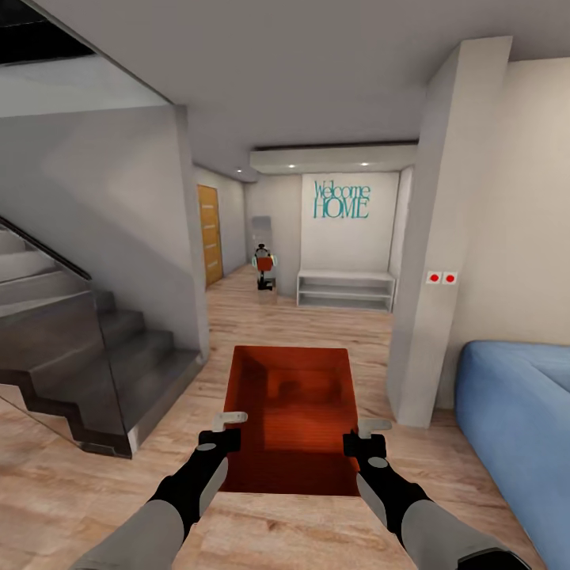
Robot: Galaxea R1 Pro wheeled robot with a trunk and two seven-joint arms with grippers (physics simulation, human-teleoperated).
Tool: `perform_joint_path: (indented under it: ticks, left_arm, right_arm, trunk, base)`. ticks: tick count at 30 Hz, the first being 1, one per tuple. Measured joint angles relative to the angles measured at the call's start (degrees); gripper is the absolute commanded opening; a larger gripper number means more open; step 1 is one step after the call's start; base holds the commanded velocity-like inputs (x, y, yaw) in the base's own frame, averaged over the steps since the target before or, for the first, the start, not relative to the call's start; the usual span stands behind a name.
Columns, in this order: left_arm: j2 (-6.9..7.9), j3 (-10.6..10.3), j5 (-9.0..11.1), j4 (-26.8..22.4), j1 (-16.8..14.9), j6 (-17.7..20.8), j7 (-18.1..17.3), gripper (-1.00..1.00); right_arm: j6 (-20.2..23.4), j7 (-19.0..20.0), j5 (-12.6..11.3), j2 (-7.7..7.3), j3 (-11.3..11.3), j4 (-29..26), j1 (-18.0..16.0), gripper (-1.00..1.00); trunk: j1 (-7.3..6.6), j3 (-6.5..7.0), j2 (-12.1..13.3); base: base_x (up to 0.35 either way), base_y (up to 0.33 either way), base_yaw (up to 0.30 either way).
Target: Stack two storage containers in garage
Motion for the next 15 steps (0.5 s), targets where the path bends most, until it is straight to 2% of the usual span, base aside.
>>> perform_joint_path:
  ticks: [15]
  left_arm:
    - [0.00,0.01,0.01,0.02,0.00,0.00,0.00,-1.00]
  right_arm:
    - [0.02,0.02,-0.01,0.00,0.01,0.00,0.00,-1.00]
  trunk:
    - [0.00,0.00,0.00]
  base:
    - [0.325,0.000,0.000]
